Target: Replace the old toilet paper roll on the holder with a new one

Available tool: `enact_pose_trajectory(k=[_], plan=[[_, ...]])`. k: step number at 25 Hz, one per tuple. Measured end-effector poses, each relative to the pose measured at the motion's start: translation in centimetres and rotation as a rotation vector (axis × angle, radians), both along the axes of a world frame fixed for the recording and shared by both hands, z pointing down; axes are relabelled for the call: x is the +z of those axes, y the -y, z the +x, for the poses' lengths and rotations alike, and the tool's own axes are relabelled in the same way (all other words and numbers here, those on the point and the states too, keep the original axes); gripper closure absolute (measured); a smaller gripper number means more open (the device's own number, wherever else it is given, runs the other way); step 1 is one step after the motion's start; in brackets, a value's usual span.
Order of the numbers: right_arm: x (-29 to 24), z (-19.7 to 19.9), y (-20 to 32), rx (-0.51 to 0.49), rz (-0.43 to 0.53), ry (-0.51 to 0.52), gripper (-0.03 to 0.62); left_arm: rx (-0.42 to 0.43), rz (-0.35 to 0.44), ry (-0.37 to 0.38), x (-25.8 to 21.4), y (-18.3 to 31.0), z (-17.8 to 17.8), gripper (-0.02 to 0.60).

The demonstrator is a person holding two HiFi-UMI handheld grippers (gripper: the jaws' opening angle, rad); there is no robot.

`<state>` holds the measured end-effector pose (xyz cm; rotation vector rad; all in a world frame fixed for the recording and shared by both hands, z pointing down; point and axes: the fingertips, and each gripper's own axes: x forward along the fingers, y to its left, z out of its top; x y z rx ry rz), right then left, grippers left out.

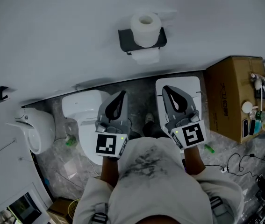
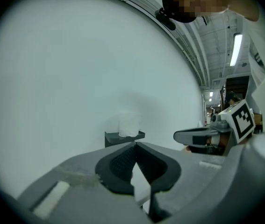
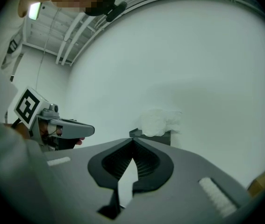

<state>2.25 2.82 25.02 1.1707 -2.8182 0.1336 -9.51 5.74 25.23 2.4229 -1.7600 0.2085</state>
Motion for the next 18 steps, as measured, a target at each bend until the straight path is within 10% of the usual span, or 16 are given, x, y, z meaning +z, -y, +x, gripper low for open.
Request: enact_pose_trajectory(k=[18], plan=[[3.8, -0.3, 4.3, 0.051, -0.044, -0.032, 0.594, 0.048, -0.043, -0.005, 4.0, 5.5, -0.6, 0.578]])
